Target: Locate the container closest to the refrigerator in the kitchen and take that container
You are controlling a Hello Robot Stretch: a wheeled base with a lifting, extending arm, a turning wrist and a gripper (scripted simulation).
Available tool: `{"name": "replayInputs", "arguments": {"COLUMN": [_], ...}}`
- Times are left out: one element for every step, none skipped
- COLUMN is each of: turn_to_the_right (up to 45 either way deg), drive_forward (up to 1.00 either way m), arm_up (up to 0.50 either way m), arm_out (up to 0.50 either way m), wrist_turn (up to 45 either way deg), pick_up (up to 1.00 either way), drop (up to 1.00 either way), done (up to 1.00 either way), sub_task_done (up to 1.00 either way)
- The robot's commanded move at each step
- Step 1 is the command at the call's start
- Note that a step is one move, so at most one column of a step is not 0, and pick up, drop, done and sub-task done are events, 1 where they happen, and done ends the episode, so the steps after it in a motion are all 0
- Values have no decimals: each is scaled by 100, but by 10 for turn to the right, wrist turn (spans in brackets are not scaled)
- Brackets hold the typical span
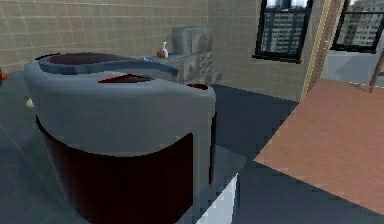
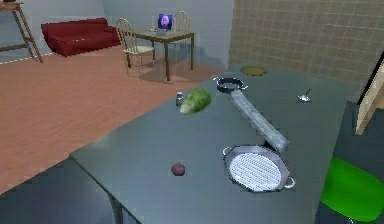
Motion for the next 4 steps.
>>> {"name": "replayInputs", "arguments": {"turn_to_the_right": [360, 0, -450, -150], "drive_forward": [0, 90, 0, 0], "arm_up": [0, 0, 0, 0], "arm_out": [0, 0, 0, 0], "wrist_turn": [0, 0, 0, 0], "pick_up": [0, 0, 0, 0], "drop": [0, 0, 0, 0], "done": [0, 0, 0, 0], "sub_task_done": [0, 0, 0, 0]}}
